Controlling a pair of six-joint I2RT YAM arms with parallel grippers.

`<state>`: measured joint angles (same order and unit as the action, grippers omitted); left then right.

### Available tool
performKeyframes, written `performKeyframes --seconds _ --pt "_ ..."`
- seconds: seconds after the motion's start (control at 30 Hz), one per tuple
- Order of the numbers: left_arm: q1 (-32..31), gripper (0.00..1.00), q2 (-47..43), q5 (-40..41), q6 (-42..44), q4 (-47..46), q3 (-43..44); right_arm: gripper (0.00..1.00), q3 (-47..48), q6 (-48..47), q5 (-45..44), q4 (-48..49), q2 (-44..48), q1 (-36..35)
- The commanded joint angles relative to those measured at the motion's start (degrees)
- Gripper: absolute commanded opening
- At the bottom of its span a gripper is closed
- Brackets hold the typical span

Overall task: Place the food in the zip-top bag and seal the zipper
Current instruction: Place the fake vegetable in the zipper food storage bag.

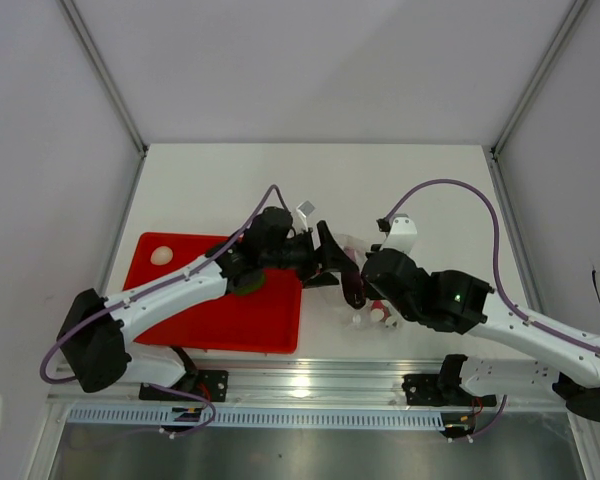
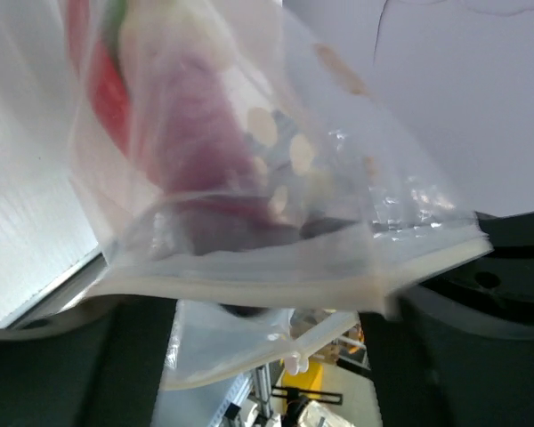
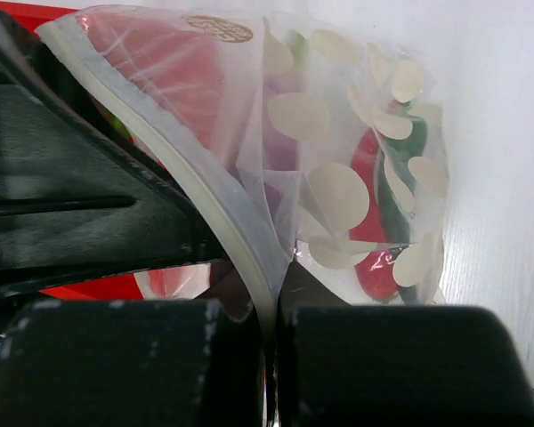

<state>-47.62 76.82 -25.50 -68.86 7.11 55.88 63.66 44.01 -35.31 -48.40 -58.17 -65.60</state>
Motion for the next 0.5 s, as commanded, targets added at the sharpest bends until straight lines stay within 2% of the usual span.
performKeyframes --seconds 0.0,0.07,0.1,0.17,0.37,0.47 --pt "-0.1 0.82 -3.9 2.1 6.0 1.0 2.5 0.0 0.9 0.8 -2.9 0.2 0.6 -0.5" --pt "-0.4 0.96 -5.5 3.1 9.7 2.7 3.3 0.0 0.9 0.8 -3.0 0.2 0.7 -0.5" --pt "-0.5 0.97 -5.8 2.9 12.0 3.6 3.5 0.0 0.8 0.8 -3.0 0.2 0.7 -0.5" --pt "-0.5 0.98 -7.5 2.7 13.6 5.3 4.1 0.0 0.6 0.7 -3.1 0.2 0.6 -0.4" --pt "-1.0 0.96 -15.8 3.8 18.2 -0.8 -0.5 0.0 0.5 0.9 -3.0 -0.7 0.2 0.4" --pt "-1.0 0.96 -21.9 7.5 21.3 2.7 -0.5 0.0 0.0 0.7 -2.4 -1.1 0.2 1.2"
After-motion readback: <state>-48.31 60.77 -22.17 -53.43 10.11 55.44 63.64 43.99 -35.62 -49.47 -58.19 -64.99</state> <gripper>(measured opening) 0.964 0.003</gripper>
